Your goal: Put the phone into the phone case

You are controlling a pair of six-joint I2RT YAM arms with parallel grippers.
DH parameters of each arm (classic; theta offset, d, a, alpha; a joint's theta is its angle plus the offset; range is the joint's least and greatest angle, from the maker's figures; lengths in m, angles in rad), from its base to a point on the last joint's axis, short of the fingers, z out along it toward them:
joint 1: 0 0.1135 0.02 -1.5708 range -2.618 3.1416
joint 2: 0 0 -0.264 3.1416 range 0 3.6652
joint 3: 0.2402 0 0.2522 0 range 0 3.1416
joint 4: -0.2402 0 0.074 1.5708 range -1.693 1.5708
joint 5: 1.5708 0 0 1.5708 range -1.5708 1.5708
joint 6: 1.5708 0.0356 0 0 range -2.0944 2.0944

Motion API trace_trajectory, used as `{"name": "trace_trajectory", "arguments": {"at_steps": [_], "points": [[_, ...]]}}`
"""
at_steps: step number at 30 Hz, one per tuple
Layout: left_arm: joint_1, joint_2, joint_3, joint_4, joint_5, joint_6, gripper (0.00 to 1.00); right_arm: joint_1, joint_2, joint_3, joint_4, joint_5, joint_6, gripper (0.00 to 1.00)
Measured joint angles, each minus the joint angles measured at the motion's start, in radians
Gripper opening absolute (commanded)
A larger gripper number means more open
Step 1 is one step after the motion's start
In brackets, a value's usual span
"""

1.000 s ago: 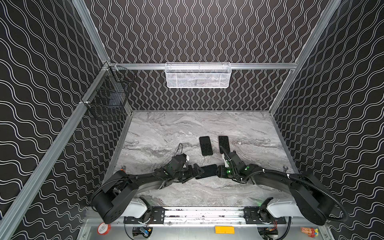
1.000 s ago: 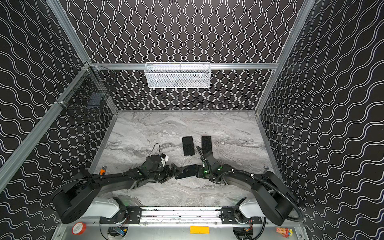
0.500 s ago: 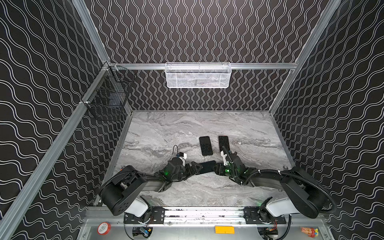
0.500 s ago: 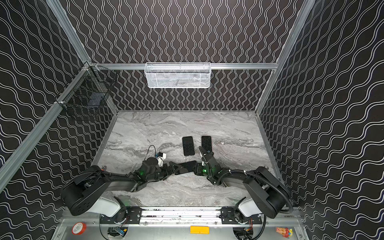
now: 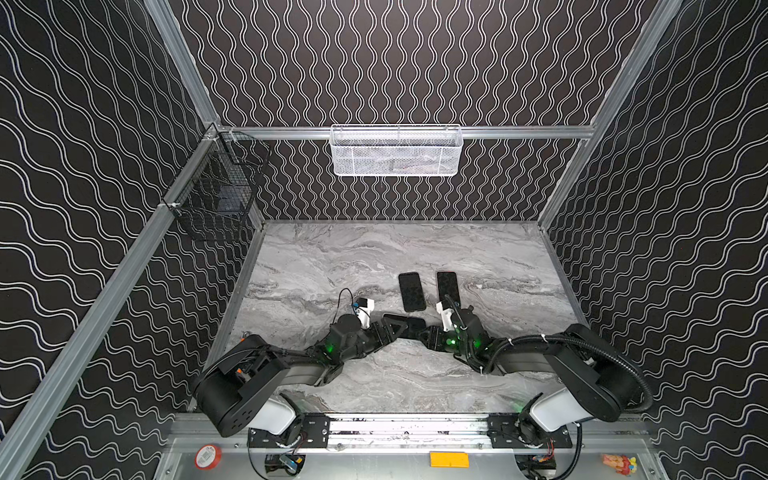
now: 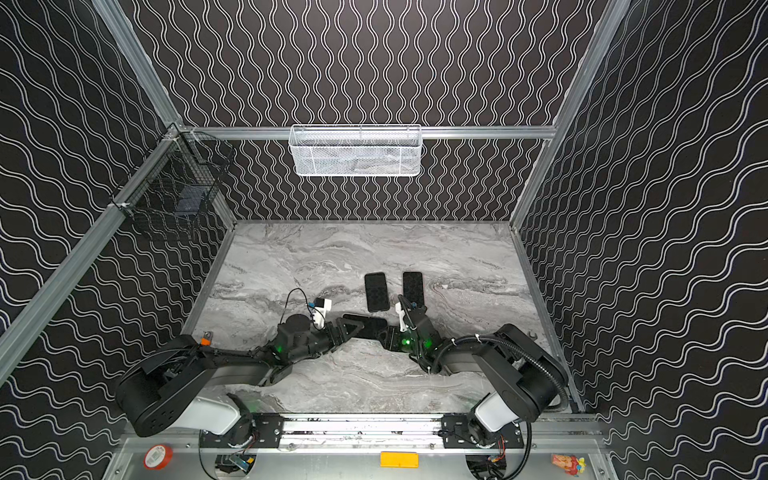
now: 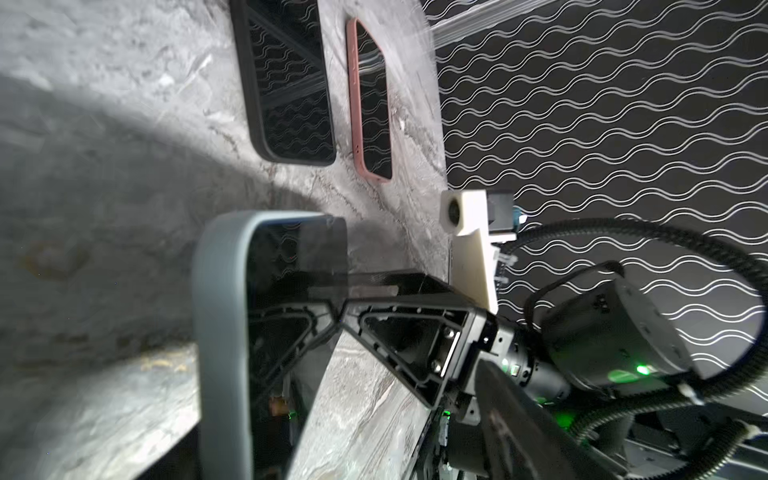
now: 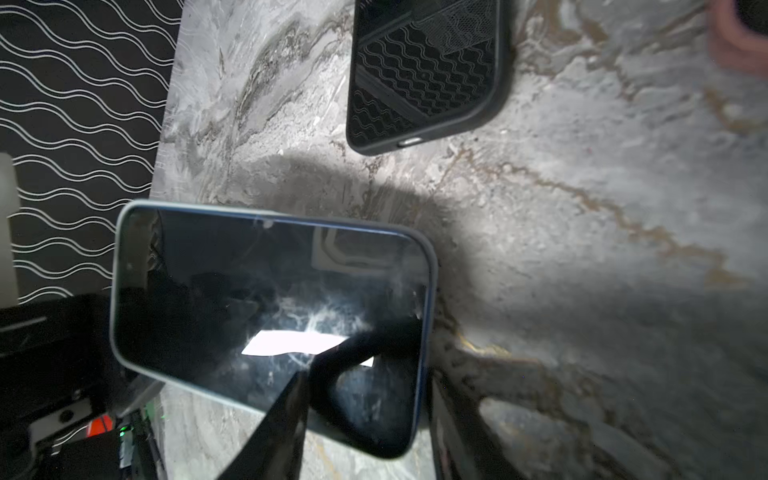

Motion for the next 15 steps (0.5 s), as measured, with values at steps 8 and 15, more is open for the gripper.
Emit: {"name": "trace_trajectory", "arguments": {"at_steps": [8,15], "points": [[0.0,-0.005,0.0,-0.018,0.002,0.004,0.63,0.0,-0.018,-0.006,-0.019,-0.029,0.007,0.47],[0.0,-0.01,0.014,-0.085,0.005,0.029,0.54,0.0,-0.003,0.006,-0.025,-0.04,0.004,0.42]]}}
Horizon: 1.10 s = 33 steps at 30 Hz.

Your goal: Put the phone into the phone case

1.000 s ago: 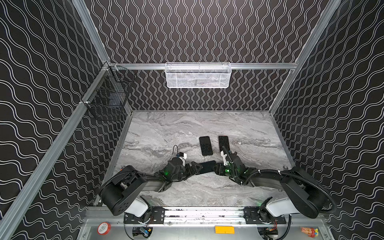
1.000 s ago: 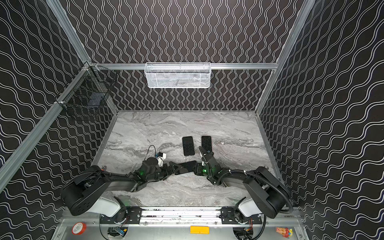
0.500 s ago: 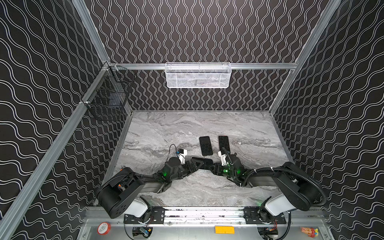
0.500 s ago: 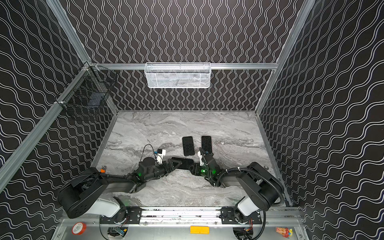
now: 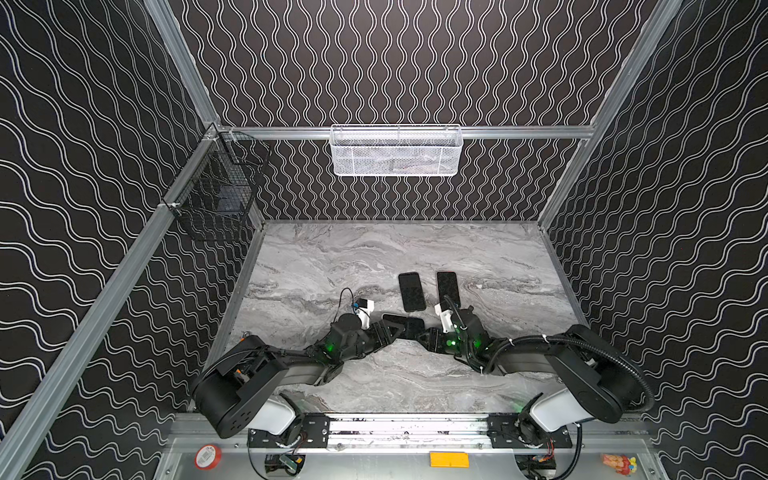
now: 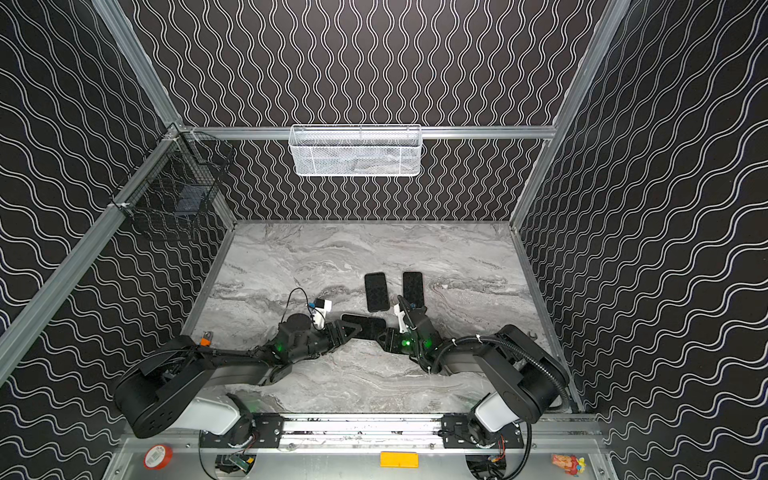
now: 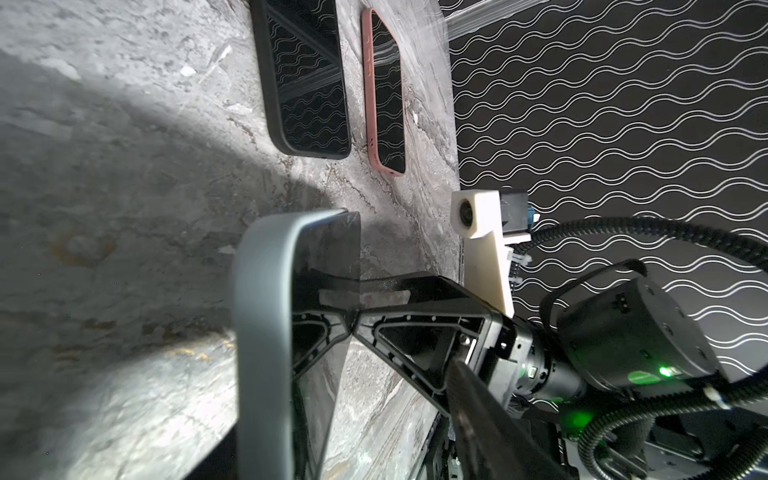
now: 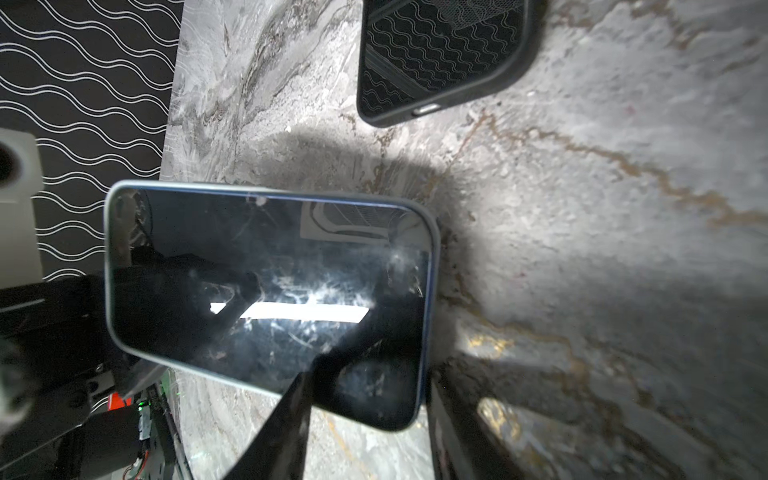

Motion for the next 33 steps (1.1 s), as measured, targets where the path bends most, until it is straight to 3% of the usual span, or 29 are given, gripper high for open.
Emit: {"name": "trace_trajectory", "arguments": {"at_steps": [11,23,26,33], "points": [[-0.001,0.079,0.032,0.041,0.028,0.001,0.36,0.002,0.025,0.005,0.01,-0.033,-0.012,0.38],[-0.004,0.097,0.03,0.103,0.044,-0.009,0.06,0.005,-0.005,0.014,-0.043,-0.029,-0.032,0.39],[-0.005,0.077,0.028,0.101,0.046,-0.002,0.0,0.005,-0.039,0.022,-0.098,-0.029,-0.035,0.4],[-0.005,0.039,0.03,0.08,0.047,0.003,0.0,-0.023,-0.283,0.019,-0.394,-0.002,-0.061,0.46]]}}
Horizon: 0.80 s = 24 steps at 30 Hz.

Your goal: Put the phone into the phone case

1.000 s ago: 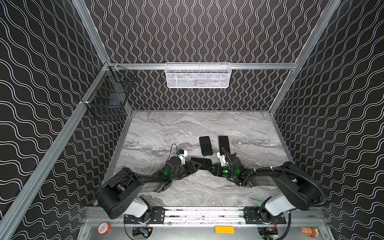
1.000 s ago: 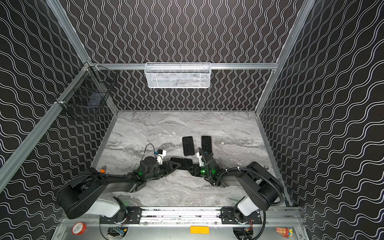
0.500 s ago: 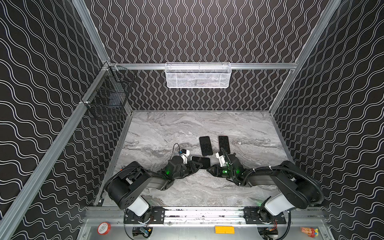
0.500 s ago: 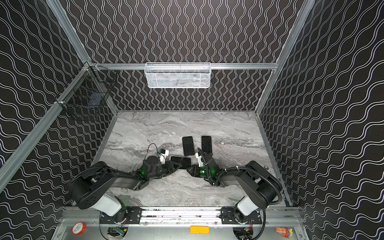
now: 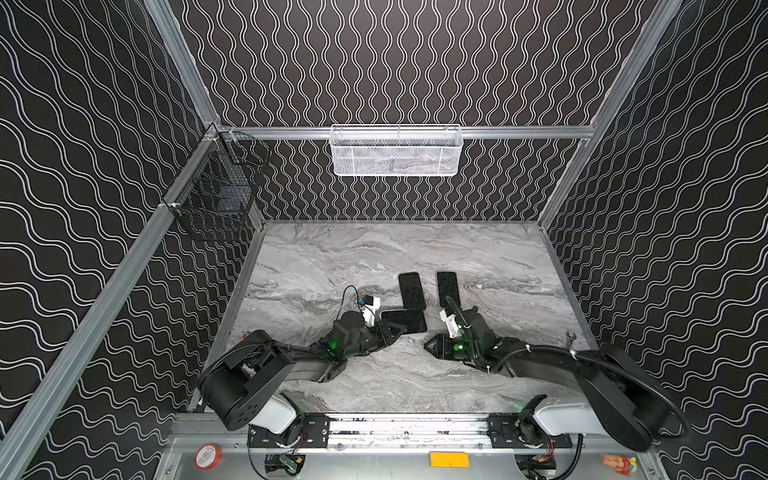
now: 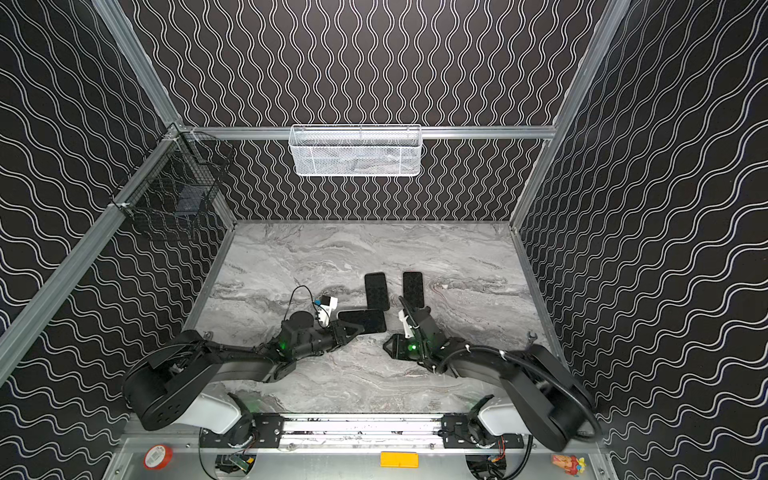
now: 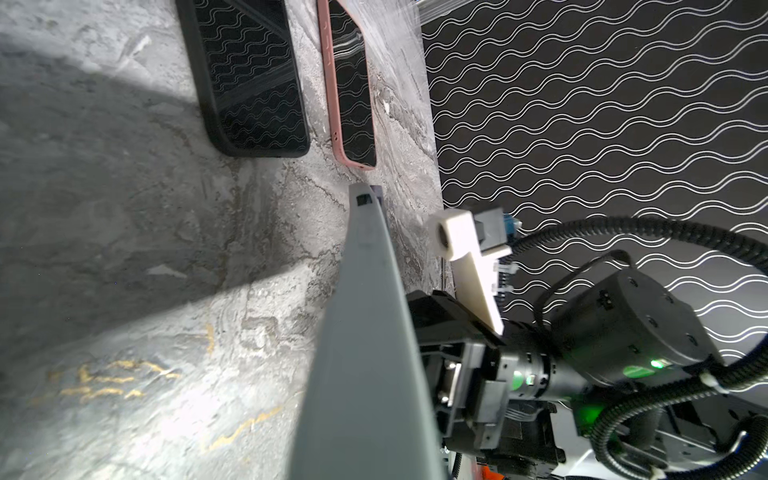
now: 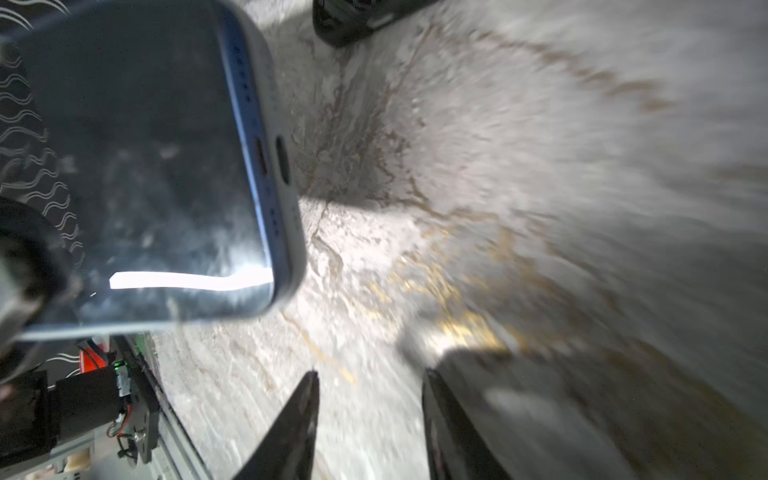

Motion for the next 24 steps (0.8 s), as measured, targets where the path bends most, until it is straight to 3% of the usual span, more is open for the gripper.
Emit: {"name": "trace_trajectory", "arguments": {"at_steps": [6,11,15,19,21,24], "points": [[0.009,-0.059,0.064,-0.051,0.031,0.033,0.0,-0.144,-0.367,-0.024,-0.132,-0.063,-0.03,0.58],[0.02,-0.068,0.167,-0.052,0.145,0.052,0.0,-0.342,-0.553,-0.045,-0.124,-0.272,-0.032,0.64],[0.021,-0.066,0.239,-0.032,0.258,0.051,0.0,-0.424,-0.542,-0.059,-0.006,-0.478,0.024,0.65],[0.021,-0.056,0.275,0.004,0.356,0.041,0.0,-0.484,-0.51,-0.103,0.232,-0.64,0.148,0.63],[0.021,-0.047,0.282,0.03,0.389,0.016,0.0,-0.498,-0.481,-0.118,0.355,-0.696,0.219,0.6],[0.021,-0.025,0.283,0.074,0.425,-0.012,0.0,-0.503,-0.428,-0.133,0.548,-0.758,0.319,0.48]]}}
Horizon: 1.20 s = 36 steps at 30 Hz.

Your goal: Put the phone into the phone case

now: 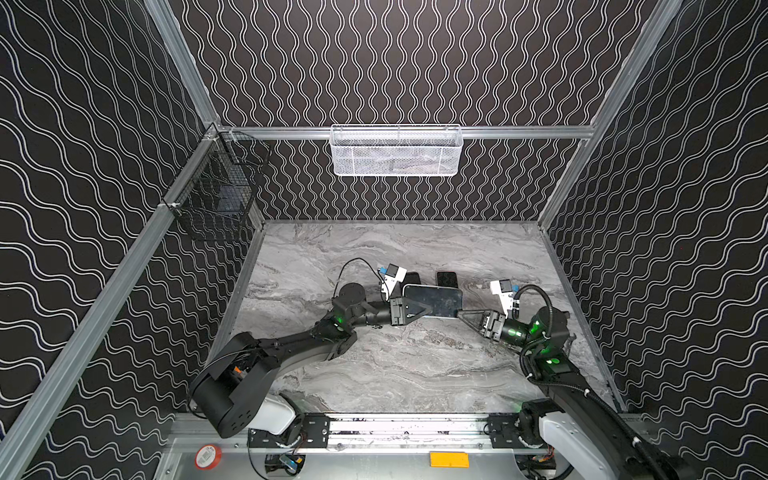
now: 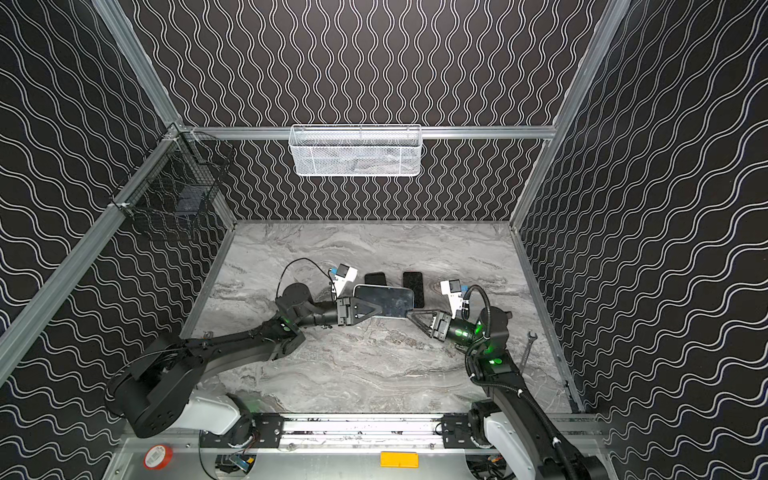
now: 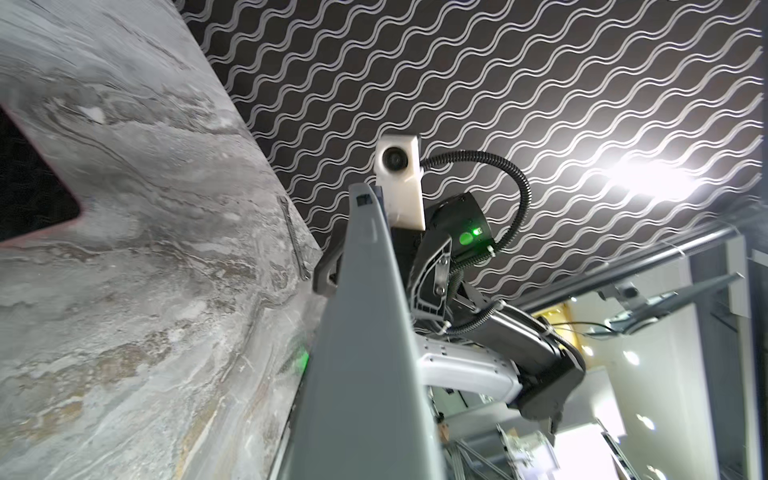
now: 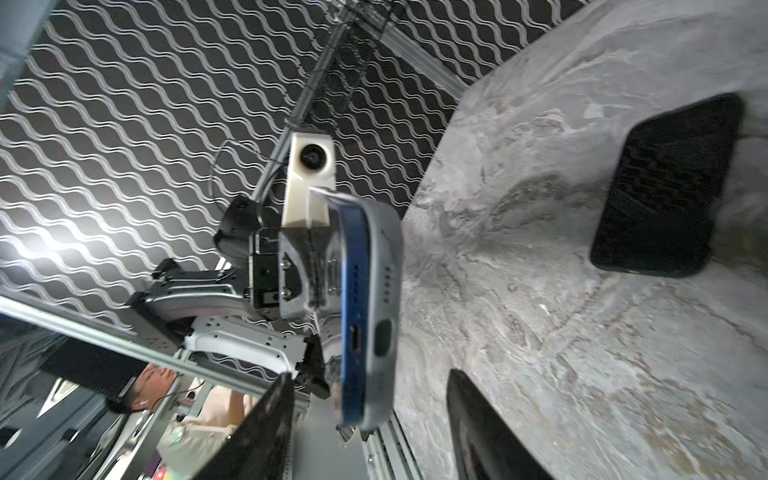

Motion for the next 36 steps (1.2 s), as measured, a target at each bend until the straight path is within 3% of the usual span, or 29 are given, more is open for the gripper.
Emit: {"name": "trace_trajectory", "arguments": {"at_steps": [8,13,15,16,17,23,25,30,36], "points": [[0.0,0.046,0.0,0.134,0.045,-0.072,0.0,-0.004,0.12,-0.02,0.33,-0.075,0.203,0.14],[0.0,0.044,0.001,0.135,0.047,-0.067,0.02,-0.004,0.108,-0.019,0.332,-0.076,0.218,0.06],[0.0,0.032,0.006,0.11,0.047,-0.044,0.03,-0.004,0.083,-0.003,0.264,-0.076,0.183,0.13],[0.0,0.023,0.011,0.092,0.045,-0.038,0.02,-0.003,0.064,0.013,0.209,-0.069,0.156,0.26],[0.0,0.014,0.015,0.077,0.044,-0.024,0.02,-0.003,0.048,0.027,0.158,-0.065,0.13,0.31],[-0.004,-0.023,0.027,-0.034,0.044,0.053,0.0,-0.002,-0.028,0.132,-0.161,0.006,-0.075,0.47],[-0.008,-0.024,0.027,-0.054,0.044,0.066,0.0,-0.004,-0.016,0.154,-0.212,0.015,-0.112,0.46],[-0.031,-0.021,0.027,-0.093,0.051,0.082,0.0,-0.004,0.06,0.192,-0.225,0.019,-0.139,0.34],[-0.051,-0.011,0.024,-0.087,0.048,0.07,0.0,-0.006,0.101,0.197,-0.172,-0.014,-0.149,0.1]]}}
